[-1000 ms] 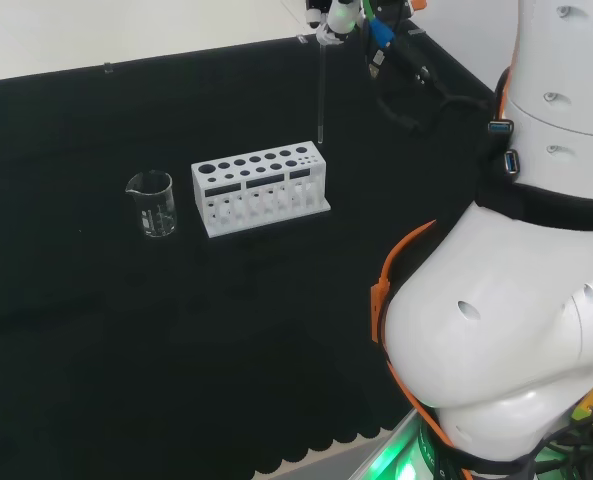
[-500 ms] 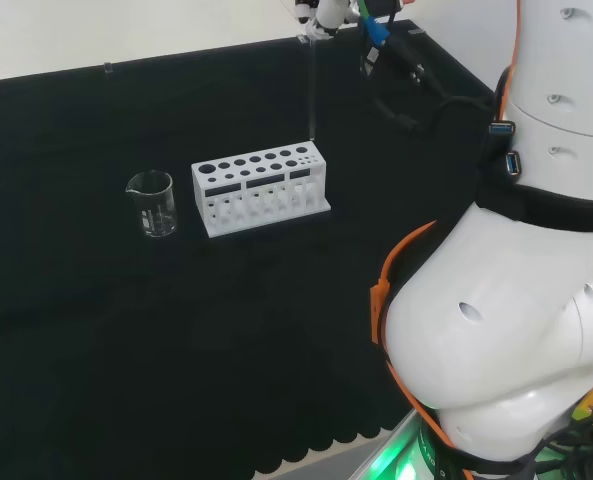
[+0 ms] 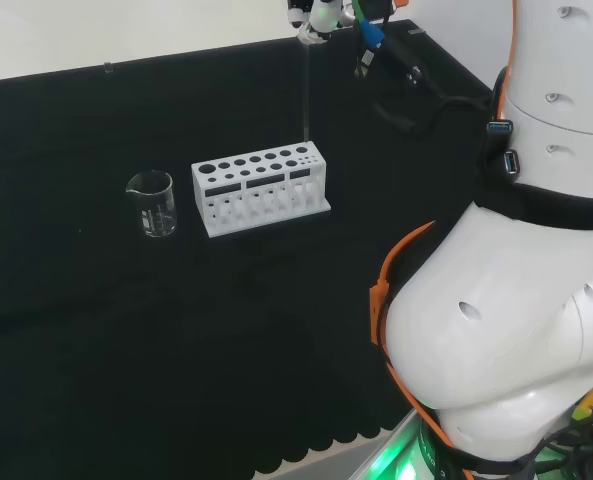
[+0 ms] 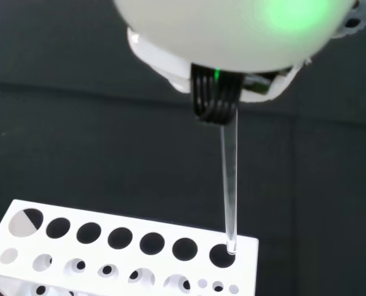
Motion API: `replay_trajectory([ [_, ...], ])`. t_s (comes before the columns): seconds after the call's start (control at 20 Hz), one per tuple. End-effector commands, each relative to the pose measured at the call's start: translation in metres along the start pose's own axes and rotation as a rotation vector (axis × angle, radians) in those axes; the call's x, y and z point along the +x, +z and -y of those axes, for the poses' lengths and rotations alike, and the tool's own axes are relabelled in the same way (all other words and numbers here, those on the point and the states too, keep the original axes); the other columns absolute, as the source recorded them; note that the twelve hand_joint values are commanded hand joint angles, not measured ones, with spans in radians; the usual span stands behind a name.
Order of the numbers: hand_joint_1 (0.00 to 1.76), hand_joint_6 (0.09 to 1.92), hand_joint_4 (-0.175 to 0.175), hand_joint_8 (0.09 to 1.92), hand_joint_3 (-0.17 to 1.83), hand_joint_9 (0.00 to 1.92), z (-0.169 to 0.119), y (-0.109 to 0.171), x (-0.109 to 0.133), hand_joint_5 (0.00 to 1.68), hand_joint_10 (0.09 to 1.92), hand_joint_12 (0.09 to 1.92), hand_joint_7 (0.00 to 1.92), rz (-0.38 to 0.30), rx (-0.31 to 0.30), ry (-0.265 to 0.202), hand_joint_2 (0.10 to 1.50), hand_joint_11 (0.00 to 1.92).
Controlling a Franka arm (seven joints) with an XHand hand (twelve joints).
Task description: Put the glass rod back on the white test tube rack.
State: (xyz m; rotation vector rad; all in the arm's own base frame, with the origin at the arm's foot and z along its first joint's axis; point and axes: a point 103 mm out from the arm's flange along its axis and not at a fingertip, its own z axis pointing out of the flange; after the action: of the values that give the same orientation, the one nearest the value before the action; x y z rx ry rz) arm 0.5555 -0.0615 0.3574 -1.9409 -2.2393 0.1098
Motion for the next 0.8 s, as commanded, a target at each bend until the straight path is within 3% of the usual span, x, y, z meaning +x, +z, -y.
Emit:
replay_trajectory([
  [0.05,1.45,0.69,-0.175,0.58,0.88,1.72,-0.003,0.006,0.003,1.23,0.09,0.48,1.43,-0.023,-0.001,0.0,0.47,1.62],
  [0.8,1.45,0.68,-0.175,0.58,0.87,1.72,-0.014,0.016,0.014,1.23,0.09,0.48,1.43,-0.015,0.019,-0.017,0.47,1.62],
])
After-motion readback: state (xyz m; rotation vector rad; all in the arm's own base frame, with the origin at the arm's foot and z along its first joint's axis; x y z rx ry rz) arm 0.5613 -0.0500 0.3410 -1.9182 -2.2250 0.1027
